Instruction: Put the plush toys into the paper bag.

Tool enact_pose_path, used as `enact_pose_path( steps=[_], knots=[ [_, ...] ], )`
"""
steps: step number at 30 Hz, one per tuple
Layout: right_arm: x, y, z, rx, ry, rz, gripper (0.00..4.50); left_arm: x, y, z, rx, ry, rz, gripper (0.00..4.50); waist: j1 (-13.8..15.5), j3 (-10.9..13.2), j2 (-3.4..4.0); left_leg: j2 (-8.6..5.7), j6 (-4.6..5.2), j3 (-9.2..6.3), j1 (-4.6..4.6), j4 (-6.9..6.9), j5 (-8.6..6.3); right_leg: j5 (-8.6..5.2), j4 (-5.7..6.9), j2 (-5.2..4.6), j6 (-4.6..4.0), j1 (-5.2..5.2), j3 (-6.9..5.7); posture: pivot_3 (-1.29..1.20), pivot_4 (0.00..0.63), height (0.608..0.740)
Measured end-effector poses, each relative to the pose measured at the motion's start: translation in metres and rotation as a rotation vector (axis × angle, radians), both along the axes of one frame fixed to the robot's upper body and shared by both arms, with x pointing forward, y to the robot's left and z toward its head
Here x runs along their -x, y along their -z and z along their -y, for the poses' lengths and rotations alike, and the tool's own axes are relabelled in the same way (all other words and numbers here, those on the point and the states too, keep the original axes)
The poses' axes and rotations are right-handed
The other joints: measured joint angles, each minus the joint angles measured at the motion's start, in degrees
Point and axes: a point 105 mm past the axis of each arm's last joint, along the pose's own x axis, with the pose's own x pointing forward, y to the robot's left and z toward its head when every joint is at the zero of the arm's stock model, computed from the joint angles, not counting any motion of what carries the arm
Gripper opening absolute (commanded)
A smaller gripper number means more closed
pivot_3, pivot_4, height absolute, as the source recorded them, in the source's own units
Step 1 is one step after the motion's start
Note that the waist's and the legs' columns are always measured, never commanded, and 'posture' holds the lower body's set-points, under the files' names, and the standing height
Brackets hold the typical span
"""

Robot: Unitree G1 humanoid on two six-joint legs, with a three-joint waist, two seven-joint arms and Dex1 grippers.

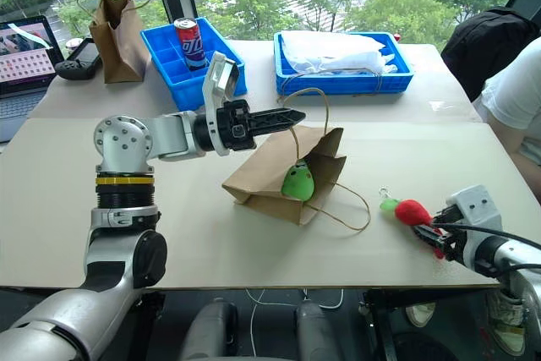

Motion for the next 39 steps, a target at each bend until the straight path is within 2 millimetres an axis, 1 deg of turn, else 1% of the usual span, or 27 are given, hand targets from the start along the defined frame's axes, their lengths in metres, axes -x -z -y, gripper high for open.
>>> enact_pose_path(
  steps=[2,3,4,5,7,9,11,12,13,15,16,17,18,20,23,25,26,27,28,30,32,33,34,35,37,38,39],
  knots=[
    [-0.01,-0.032,-0.013,0.036,-0.079,0.089,0.6,0.001,-0.003,0.002,0.0,0.006,0.008,0.0,-0.1,0.0,0.02,-0.12,0.0,-0.16,0.02,-0.02,0.0,0.01,0.0,0.0,0.03,0.02,0.01,0.0,0.15,0.665],
    [-0.014,-0.049,-0.025,0.049,-0.135,0.135,0.16,0.001,-0.004,0.002,0.001,0.008,0.013,0.0,0.0,0.0,0.01,-0.23,0.0,-0.38,0.02,-0.04,0.0,0.0,-0.01,0.01,0.03,0.04,-0.03,0.0,0.15,0.665],
    [-0.016,-0.062,-0.037,0.054,-0.186,0.17,0.04,0.001,-0.005,0.002,0.001,0.009,0.015,0.0,0.0,0.0,0.01,-0.29,0.0,-0.44,0.02,-0.06,0.0,0.0,-0.01,0.01,0.03,0.03,0.0,0.0,0.15,0.665],
    [-0.017,-0.07,-0.048,0.053,-0.234,0.191,0.04,0.001,-0.005,0.003,0.001,0.011,0.015,0.0,0.1,0.0,0.01,-0.35,0.0,-0.5,0.02,-0.11,0.0,0.0,-0.02,-0.01,0.04,0.04,-0.01,0.0,0.15,0.665],
    [-0.019,-0.072,-0.07,0.052,-0.323,0.182,0.04,0.001,-0.005,0.002,0.002,0.01,0.014,0.0,0.2,0.0,0.0,-0.38,0.0,-0.55,-0.01,-0.12,0.0,0.02,-0.05,-0.01,0.0,0.05,-0.02,0.0,0.15,0.665],
    [-0.022,-0.064,-0.09,0.036,-0.393,0.146,0.04,0.0,-0.005,0.003,0.005,0.011,0.013,0.0,0.4,0.0,0.0,-0.45,0.0,-0.55,-0.04,-0.13,0.0,0.05,-0.05,-0.09,-0.07,0.03,-0.01,0.0,0.15,0.665],
    [-0.024,-0.058,-0.1,0.013,-0.418,0.126,0.04,0.0,-0.005,0.002,0.006,0.01,0.011,0.0,0.5,0.0,0.0,-0.53,0.0,-0.61,-0.1,-0.14,0.01,0.07,-0.05,-0.11,-0.1,0.03,0.02,0.0,0.15,0.665],
    [-0.028,-0.052,-0.098,0.022,-0.392,0.108,0.04,0.0,-0.005,0.003,0.007,0.011,0.012,0.0,0.7,0.0,0.0,-0.56,0.0,-0.62,-0.14,-0.12,0.01,0.09,-0.05,-0.12,-0.13,0.03,0.02,0.0,0.15,0.665],
    [-0.031,-0.049,-0.091,0.033,-0.35,0.1,0.04,0.0,-0.005,0.002,0.007,0.011,0.012,0.0,0.9,0.0,0.0,-0.58,0.01,-0.63,-0.19,-0.1,0.02,0.09,-0.06,-0.14,-0.12,0.04,0.03,0.0,0.15,0.665],
    [-0.038,-0.04,-0.064,0.055,-0.21,0.078,0.04,0.0,-0.005,0.001,0.005,0.008,0.014,0.0,1.3,0.0,0.0,-0.65,0.02,-0.63,-0.22,-0.08,0.03,0.07,-0.08,-0.21,-0.1,0.06,0.03,0.0,0.15,0.665],
    [-0.04,-0.036,-0.052,0.041,-0.142,0.071,0.31,-0.001,-0.006,-0.001,0.002,0.001,0.016,0.0,1.3,0.0,0.0,-0.67,0.02,-0.63,-0.23,-0.08,0.03,0.07,-0.08,-0.22,-0.09,0.05,0.04,0.0,0.15,0.665],
    [-0.04,-0.033,-0.044,0.015,-0.095,0.074,0.6,-0.001,-0.006,-0.002,0.001,-0.003,0.018,0.0,1.3,0.0,0.0,-0.66,0.02,-0.63,-0.22,-0.08,0.03,0.07,-0.06,-0.22,-0.1,0.04,0.05,0.0,0.15,0.665],
    [-0.039,-0.032,-0.04,0.0,-0.069,0.075,0.8,-0.001,-0.006,-0.002,0.001,-0.003,0.019,0.0,1.3,0.0,0.0,-0.66,0.02,-0.64,-0.22,-0.11,0.03,0.07,-0.05,-0.21,-0.1,0.04,0.05,0.0,0.15,0.665],
    [-0.035,-0.03,-0.032,-0.02,-0.022,0.069,1.49,0.0,-0.006,0.0,0.003,0.003,0.022,0.0,1.3,0.0,0.0,-0.66,0.04,-0.67,-0.2,-0.12,0.04,0.07,-0.03,-0.2,-0.1,0.05,0.04,0.0,0.15,0.665],
    [-0.02,-0.023,-0.018,-0.063,0.082,0.045,2.47,0.0,-0.006,0.0,0.002,0.004,0.024,0.0,1.2,0.0,0.01,-0.66,0.06,-0.7,-0.19,-0.13,0.05,0.06,-0.02,-0.19,-0.09,0.07,0.02,0.0,0.15,0.665],
    [-0.01,-0.014,-0.009,-0.072,0.153,0.01,3.21,0.0,-0.006,0.0,0.002,0.003,0.024,0.0,1.2,0.0,0.01,-0.66,0.06,-0.7,-0.19,-0.1,0.06,0.06,-0.02,-0.19,-0.09,0.09,0.02,0.0,0.15,0.665],
    [-0.005,-0.008,-0.004,-0.068,0.193,-0.01,3.66,0.001,-0.005,0.001,0.003,0.006,0.023,0.0,1.1,0.0,0.01,-0.68,0.07,-0.7,-0.19,-0.08,0.06,0.06,-0.01,-0.2,-0.09,0.09,0.03,0.0,0.15,0.665],
    [-0.002,-0.004,-0.001,-0.064,0.213,-0.023,3.84,0.001,-0.005,0.001,0.003,0.006,0.023,0.0,1.0,0.0,0.01,-0.68,0.07,-0.7,-0.18,-0.08,0.06,0.06,-0.01,-0.2,-0.09,0.09,0.03,0.0,0.15,0.665],
    [0.0,-0.001,0.001,-0.06,0.23,-0.029,4.23,0.001,-0.005,0.001,0.003,0.007,0.023,0.0,0.9,0.0,0.01,-0.68,0.08,-0.71,-0.18,-0.08,0.06,0.07,-0.01,-0.2,-0.09,0.09,0.03,0.0,0.15,0.665],
    [0.002,0.008,0.001,-0.094,0.266,-0.045,4.44,0.001,-0.005,0.002,0.003,0.009,0.022,0.0,0.4,0.0,0.01,-0.68,0.09,-0.72,-0.17,-0.08,0.07,0.06,0.0,-0.19,-0.08,0.1,0.03,0.0,0.15,0.665],
    [0.005,0.018,-0.001,-0.125,0.283,-0.07,4.44,0.002,-0.005,0.004,0.001,0.015,0.021,0.0,0.2,0.0,0.01,-0.67,0.1,-0.74,-0.16,-0.09,0.08,0.06,0.02,-0.18,-0.09,0.09,0.03,0.0,0.15,0.665],
    [0.006,0.022,-0.002,-0.136,0.29,-0.075,4.21,0.002,-0.005,0.004,0.001,0.015,0.021,0.0,0.2,0.0,0.01,-0.67,0.1,-0.75,-0.17,-0.09,0.08,0.06,0.02,-0.17,-0.09,0.09,0.03,0.0,0.15,0.665],
    [0.006,0.025,-0.003,-0.146,0.295,-0.082,3.89,0.002,-0.004,0.004,0.001,0.015,0.021,0.0,0.2,0.0,0.01,-0.68,0.1,-0.75,-0.17,-0.09,0.08,0.06,0.02,-0.17,-0.09,0.09,0.03,0.0,0.15,0.665],
    [0.007,0.03,-0.003,-0.153,0.304,-0.094,3.68,0.002,-0.004,0.004,0.0,0.016,0.021,0.0,0.2,0.0,0.02,-0.68,0.1,-0.75,-0.17,-0.09,0.08,0.06,0.02,-0.18,-0.09,0.09,0.03,0.0,0.15,0.665],
    [0.008,0.037,-0.005,-0.165,0.307,-0.114,3.04,0.002,-0.004,0.004,0.0,0.014,0.021,0.0,0.2,0.0,0.02,-0.68,0.1,-0.75,-0.18,-0.08,0.08,0.06,0.01,-0.18,-0.09,0.09,0.03,0.0,0.15,0.665],
    [0.008,0.038,-0.006,-0.169,0.304,-0.12,2.7,0.002,-0.004,0.003,-0.001,0.014,0.021,0.0,0.3,0.0,0.02,-0.69,0.1,-0.75,-0.18,-0.08,0.08,0.06,0.01,-0.18,-0.09,0.09,0.03,0.0,0.15,0.665],
    [0.008,0.038,-0.006,-0.171,0.301,-0.119,2.24,0.002,-0.004,0.003,-0.001,0.014,0.021,0.0,0.3,0.0,0.02,-0.69,0.1,-0.75,-0.18,-0.08,0.08,0.06,0.01,-0.18,-0.09,0.09,0.03,0.0,0.15,0.665]
  ],
)
